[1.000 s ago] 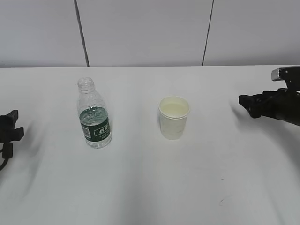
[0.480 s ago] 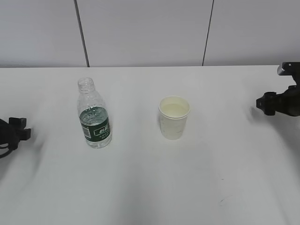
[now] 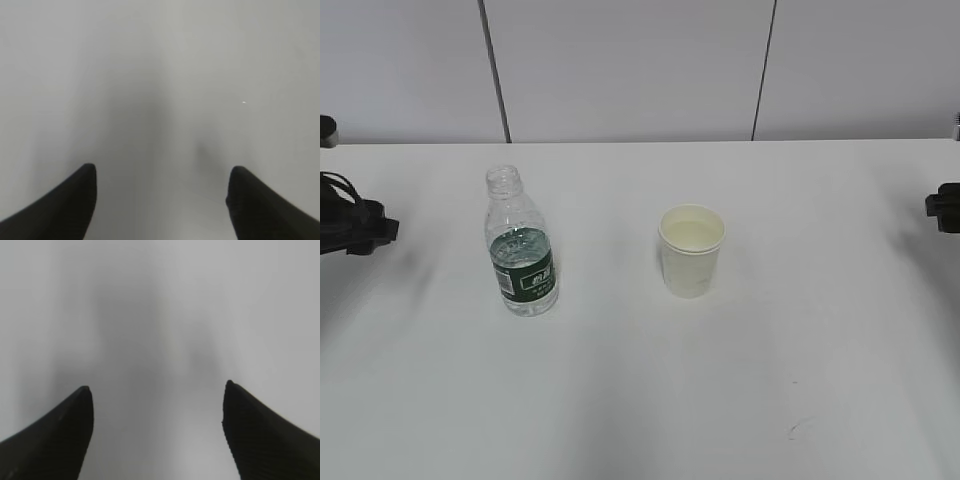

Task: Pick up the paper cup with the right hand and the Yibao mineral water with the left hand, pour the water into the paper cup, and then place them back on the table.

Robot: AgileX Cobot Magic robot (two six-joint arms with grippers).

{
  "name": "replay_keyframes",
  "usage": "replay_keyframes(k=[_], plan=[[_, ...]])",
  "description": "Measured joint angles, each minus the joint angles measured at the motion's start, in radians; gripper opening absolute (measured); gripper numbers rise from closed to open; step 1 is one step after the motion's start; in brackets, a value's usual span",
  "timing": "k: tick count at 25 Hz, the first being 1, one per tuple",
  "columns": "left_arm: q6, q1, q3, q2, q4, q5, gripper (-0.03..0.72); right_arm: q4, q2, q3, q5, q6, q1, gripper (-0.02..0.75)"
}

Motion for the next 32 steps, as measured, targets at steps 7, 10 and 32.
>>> replay_keyframes(k=[7,10,32], plan=[[0.0,0.0,-0.139,0.0,0.022,0.355,0.499,0.464,0.0,-0.121,0.299,-0.476,0.0,0.596],[0.0,0.0,-0.201,0.0,0.025,0.514,0.499,0.552,0.0,-0.194,0.409,-0.564,0.0,0.596],[-0.027,0.0,-0.515,-0.045,0.078,1.179,0.499,0.659,-0.031,-0.471,0.9,-0.665,-0.002,0.595]])
